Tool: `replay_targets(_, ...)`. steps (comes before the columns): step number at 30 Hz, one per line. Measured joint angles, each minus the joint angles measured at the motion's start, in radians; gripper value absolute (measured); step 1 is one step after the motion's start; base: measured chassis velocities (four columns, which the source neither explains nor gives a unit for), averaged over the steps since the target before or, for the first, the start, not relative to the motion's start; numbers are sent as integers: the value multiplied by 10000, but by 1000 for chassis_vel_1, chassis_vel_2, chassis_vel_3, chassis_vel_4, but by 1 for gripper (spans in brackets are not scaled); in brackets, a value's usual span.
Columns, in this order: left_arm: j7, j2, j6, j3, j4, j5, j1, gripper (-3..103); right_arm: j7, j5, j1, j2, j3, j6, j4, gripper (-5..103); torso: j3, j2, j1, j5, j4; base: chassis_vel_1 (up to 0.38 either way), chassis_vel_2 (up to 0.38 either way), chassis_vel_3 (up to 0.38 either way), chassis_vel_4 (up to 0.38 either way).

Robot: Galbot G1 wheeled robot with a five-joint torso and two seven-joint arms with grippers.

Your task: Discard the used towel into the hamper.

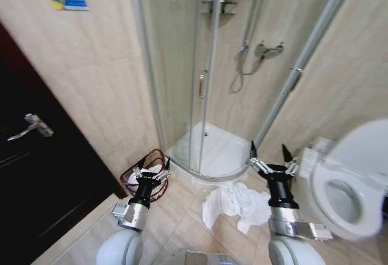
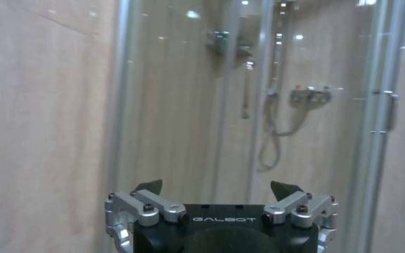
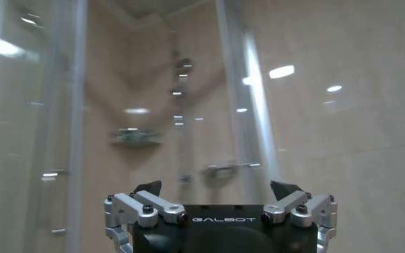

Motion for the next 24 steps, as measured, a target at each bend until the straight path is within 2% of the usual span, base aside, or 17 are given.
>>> replay_targets(10, 0, 0, 0, 0, 0, 0, 0, 100, 458, 29, -269, 4, 91, 32, -39, 100, 0, 0, 0, 2, -1, -116, -127, -127, -126)
replay_targets(24, 0, 0, 0, 0, 0, 0, 0, 100, 581, 190, -170, 4, 87, 245, -357, 100, 0, 0, 0, 0, -1, -128, -122, -121, -126)
